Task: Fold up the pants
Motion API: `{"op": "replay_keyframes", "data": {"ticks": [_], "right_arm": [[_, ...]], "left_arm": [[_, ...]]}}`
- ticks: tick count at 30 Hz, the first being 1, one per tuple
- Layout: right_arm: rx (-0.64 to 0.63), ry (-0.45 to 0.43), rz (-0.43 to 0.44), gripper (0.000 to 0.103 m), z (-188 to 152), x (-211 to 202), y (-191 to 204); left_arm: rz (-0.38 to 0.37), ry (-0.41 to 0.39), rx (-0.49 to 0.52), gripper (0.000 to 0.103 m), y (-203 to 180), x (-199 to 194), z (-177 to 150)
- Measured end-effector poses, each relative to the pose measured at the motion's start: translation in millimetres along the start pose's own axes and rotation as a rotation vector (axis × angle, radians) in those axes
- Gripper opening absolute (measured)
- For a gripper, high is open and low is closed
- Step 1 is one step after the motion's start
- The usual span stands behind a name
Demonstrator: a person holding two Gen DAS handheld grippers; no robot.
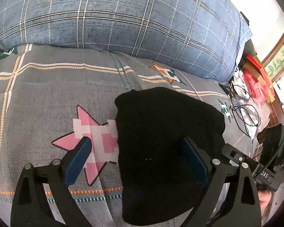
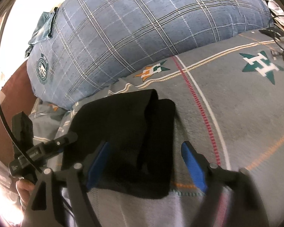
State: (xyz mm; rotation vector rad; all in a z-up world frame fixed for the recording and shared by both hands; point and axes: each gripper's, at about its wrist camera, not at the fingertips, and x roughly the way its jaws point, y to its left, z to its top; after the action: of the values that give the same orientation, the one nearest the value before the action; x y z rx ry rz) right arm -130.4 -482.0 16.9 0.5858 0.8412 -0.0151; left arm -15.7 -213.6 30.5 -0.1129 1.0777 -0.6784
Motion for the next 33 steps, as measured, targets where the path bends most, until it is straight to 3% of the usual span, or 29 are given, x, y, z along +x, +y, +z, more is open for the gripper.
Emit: {"op": "replay_keyframes", "data": {"ticks": [19,21,23,24,26,29,33], "right_arm": [[-0.011,-0.009,0.033,0.081,0.3,14.2,-3.2],[-0.048,-0.021,0.033,0.072,-1.0,16.9,0.2],[-0.073,-0.034,0.003,0.063,-2.6,16.4,4.2],[-0.081,-0.038,-0.006,0.055,-2.5,14.8,5.5],[-0.070,-0.062,-0.012,0.044,-2.0,7.2,5.1],[-0.065,-0.088,-0.021,0.037,-1.0,-6.4,7.3],[-0.095,-0.122,-0.013,0.032,2.0,-24.6,23.3]], "left_arm": [[-0.018,0.027,0.038,0.103,-14.7,20.7,-4.8],[-0.024,0.024,0.049,0.103,-17.8,21.2,-6.7],[-0.045,0.012,0.076,0.084,-24.5,20.5,-10.2],[-0.035,0.002,0.094,0.083,-28.1,19.3,-11.7],[-0.039,-0.016,0.125,0.069,-33.4,14.4,-13.6],[-0.062,-0.023,0.134,0.054,-36.1,4.3,-11.1],[-0.086,-0.063,0.148,0.050,-39.3,-23.1,-5.4]]}}
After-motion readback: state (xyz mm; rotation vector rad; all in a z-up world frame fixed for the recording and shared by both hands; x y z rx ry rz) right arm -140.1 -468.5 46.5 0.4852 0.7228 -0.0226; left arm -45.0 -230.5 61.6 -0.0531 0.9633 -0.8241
